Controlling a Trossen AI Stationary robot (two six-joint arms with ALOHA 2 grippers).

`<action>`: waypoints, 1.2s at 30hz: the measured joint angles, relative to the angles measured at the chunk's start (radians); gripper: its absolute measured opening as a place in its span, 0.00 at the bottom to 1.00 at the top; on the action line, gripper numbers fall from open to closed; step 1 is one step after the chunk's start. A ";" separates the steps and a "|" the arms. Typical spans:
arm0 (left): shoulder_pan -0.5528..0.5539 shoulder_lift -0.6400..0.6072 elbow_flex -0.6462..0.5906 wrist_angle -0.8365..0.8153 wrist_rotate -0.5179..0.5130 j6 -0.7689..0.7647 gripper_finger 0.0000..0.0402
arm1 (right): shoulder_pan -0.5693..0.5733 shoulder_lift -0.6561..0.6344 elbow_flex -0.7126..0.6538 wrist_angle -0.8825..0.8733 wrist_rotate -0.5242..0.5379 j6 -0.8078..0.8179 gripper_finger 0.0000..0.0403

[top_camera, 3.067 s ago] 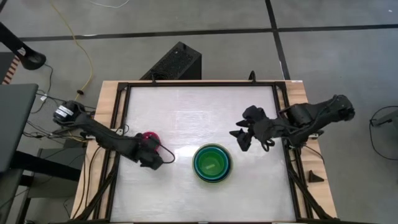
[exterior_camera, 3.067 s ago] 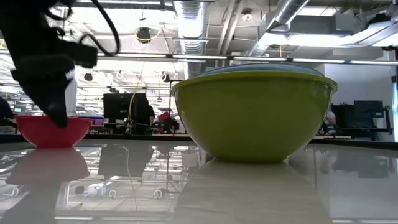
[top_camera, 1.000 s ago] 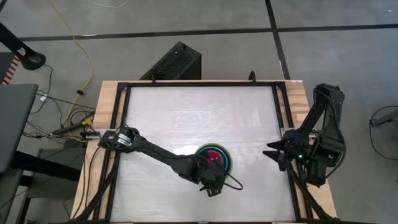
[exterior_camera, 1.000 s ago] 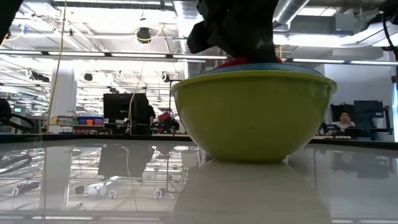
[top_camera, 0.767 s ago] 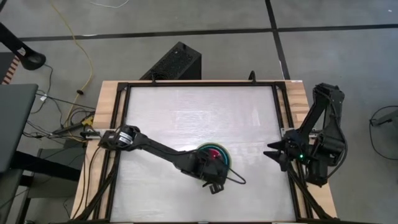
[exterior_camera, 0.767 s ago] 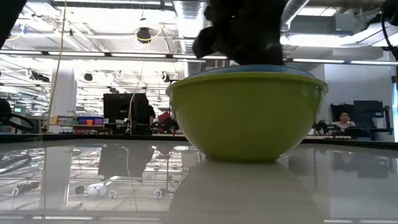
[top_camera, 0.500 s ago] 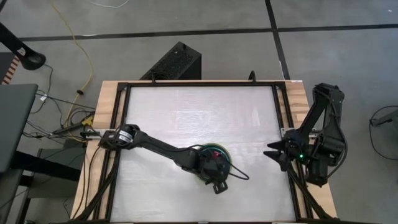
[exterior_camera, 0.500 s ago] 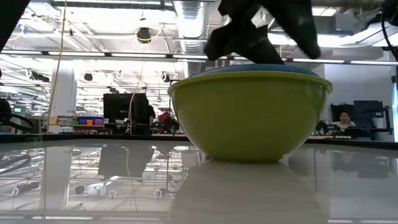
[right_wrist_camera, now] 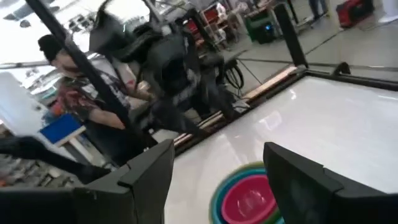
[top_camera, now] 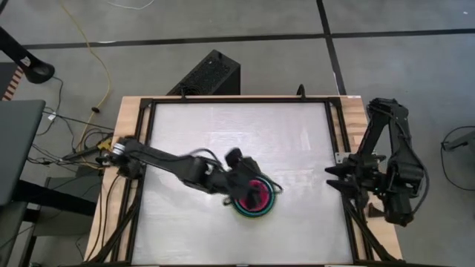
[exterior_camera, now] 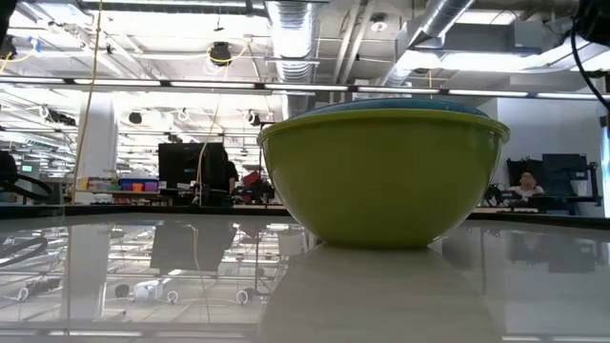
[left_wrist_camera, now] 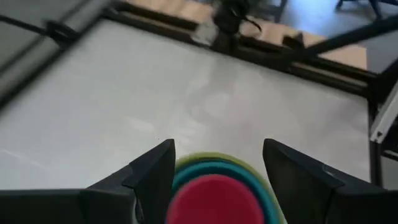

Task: Nest bowls inside each other
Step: Return to Home Position

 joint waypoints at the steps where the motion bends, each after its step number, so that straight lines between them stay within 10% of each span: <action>1: 0.000 -0.029 -0.001 -0.020 -0.017 0.016 0.58 | 0.007 -0.009 0.000 0.000 0.006 -0.007 0.70; 10: -0.015 -0.384 -0.249 -0.026 -0.104 0.070 0.58 | 0.001 -0.029 -0.040 0.003 0.021 -0.019 0.70; 27: 0.010 -1.241 -1.352 0.687 -0.091 -0.097 0.58 | -0.054 -0.276 -0.441 0.278 -0.003 0.059 0.63; 36: 0.019 -1.435 -1.542 0.697 -0.152 -0.171 0.58 | -0.187 -0.279 -0.527 0.272 -0.126 -0.026 0.63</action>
